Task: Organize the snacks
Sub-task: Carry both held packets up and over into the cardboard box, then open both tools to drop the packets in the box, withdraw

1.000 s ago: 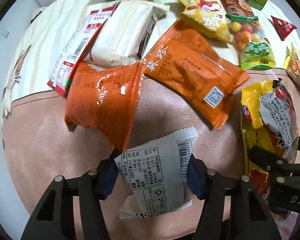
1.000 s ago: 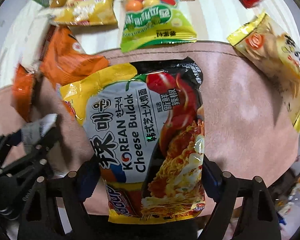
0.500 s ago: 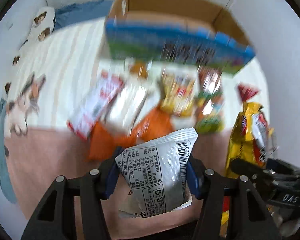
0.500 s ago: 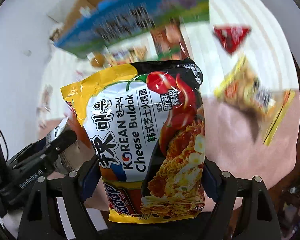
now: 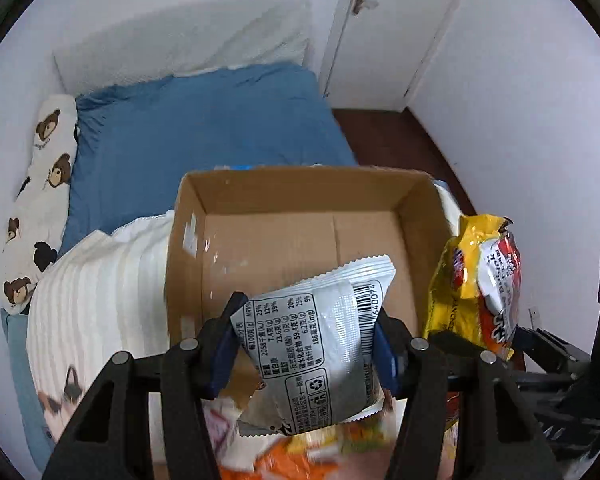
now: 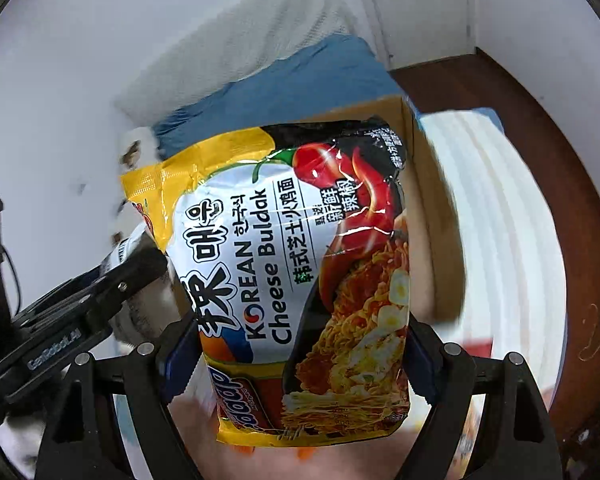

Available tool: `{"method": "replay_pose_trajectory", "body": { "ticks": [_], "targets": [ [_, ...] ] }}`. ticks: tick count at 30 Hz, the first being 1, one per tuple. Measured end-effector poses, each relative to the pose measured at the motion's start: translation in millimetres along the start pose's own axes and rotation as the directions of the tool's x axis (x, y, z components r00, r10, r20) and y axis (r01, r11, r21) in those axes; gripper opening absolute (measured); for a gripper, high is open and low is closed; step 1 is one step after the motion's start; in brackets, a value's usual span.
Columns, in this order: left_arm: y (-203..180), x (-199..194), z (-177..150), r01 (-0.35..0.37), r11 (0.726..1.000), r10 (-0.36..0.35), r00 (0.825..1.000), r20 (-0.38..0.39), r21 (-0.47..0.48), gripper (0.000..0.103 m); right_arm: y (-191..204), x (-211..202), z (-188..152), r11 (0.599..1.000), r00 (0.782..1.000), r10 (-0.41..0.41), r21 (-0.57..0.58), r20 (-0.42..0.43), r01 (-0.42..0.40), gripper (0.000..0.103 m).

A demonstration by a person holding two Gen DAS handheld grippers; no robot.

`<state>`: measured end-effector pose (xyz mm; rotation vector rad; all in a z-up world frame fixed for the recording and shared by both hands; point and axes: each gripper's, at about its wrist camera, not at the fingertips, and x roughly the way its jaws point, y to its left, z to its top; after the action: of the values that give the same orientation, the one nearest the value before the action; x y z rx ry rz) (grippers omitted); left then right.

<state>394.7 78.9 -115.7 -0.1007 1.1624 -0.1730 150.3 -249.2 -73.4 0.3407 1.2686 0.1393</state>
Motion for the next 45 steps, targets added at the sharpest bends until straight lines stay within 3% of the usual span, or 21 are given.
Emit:
{"method": "replay_pose_trajectory", "body": {
  "ticks": [3, 5, 10, 11, 13, 16, 19, 20, 21, 23, 25, 30, 34, 39, 45],
  "targets": [
    [14.4, 52.4, 36.1, -0.010, 1.000, 0.008, 0.997, -0.075, -0.024, 0.055, -11.8, 43.9, 13.2, 0.998, 0.993, -0.057, 0.012, -0.101, 0.059, 0.087],
    [26.0, 87.0, 54.9, -0.008, 0.999, 0.002, 0.990, -0.140, -0.042, 0.055, -14.7, 72.6, 1.5, 0.996, 0.984, -0.086, 0.014, -0.157, 0.090, 0.087],
    [46.6, 158.4, 70.7, -0.010, 0.997, -0.012, 0.964, -0.265, -0.080, 0.055, -12.1, 138.1, -17.0, 0.985, 0.949, -0.174, -0.044, -0.262, 0.168, 0.087],
    [49.2, 166.8, 72.0, -0.013, 0.996, -0.011, 0.959, -0.282, -0.083, 0.055, -11.9, 149.0, -18.9, 0.982, 0.957, -0.184, -0.084, -0.223, 0.169, 0.087],
    [53.1, 179.6, 74.3, -0.023, 0.997, -0.001, 0.954, -0.299, -0.079, 0.056, -6.0, 161.5, -28.9, 0.978, 0.951, -0.202, -0.097, -0.234, 0.184, 0.087],
    [57.1, 186.8, 79.1, -0.039, 0.996, 0.013, 0.952, -0.307, -0.077, 0.056, 6.8, 166.3, -51.8, 0.977, 0.941, -0.212, -0.096, -0.263, 0.193, 0.087],
    [59.0, 195.4, 79.1, -0.027, 0.996, -0.003, 0.940, -0.341, -0.085, 0.057, 9.0, 179.1, -45.1, 0.977, 0.924, -0.210, -0.089, -0.319, 0.191, 0.087],
    [59.8, 198.4, 78.0, -0.017, 0.996, -0.016, 0.938, -0.348, -0.090, 0.062, 10.8, 184.3, -42.9, 0.976, 0.918, -0.215, -0.095, -0.334, 0.194, 0.089],
    [60.7, 199.4, 77.3, -0.009, 0.995, -0.025, 0.938, -0.345, -0.095, 0.068, 15.3, 187.0, -40.5, 0.973, 0.913, -0.226, -0.111, -0.338, 0.200, 0.091],
    [60.9, 198.2, 75.5, -0.002, 0.995, -0.031, 0.941, -0.337, -0.097, 0.092, 22.1, 185.1, -32.3, 0.968, 0.915, -0.243, -0.138, -0.321, 0.208, 0.098],
    [59.7, 195.0, 73.2, 0.008, 0.995, -0.039, 0.944, -0.327, -0.097, 0.098, 31.6, 179.8, -28.5, 0.965, 0.915, -0.250, -0.159, -0.316, 0.208, 0.099],
    [54.3, 179.3, 66.7, 0.018, 0.995, -0.047, 0.953, -0.298, -0.099, 0.098, 48.6, 160.3, -25.2, 0.962, 0.921, -0.254, -0.177, -0.296, 0.208, 0.101],
    [48.6, 150.5, 58.2, -0.019, 0.996, 0.000, 0.973, -0.230, -0.082, 0.098, 53.0, 138.3, -34.1, 0.966, 0.924, -0.239, -0.172, -0.299, 0.194, 0.101],
    [43.7, 107.0, 34.4, -0.071, 0.995, 0.063, 0.991, -0.120, -0.066, 0.098, 62.3, 96.2, -59.4, 0.963, 0.949, -0.238, -0.176, -0.205, 0.204, 0.101],
    [34.7, 56.9, -1.2, -0.136, 0.989, 0.137, 0.991, 0.005, -0.061, 0.098, 63.6, 44.5, -102.2, 0.954, 0.966, -0.247, -0.198, -0.083, 0.227, 0.101]
  ]
}}
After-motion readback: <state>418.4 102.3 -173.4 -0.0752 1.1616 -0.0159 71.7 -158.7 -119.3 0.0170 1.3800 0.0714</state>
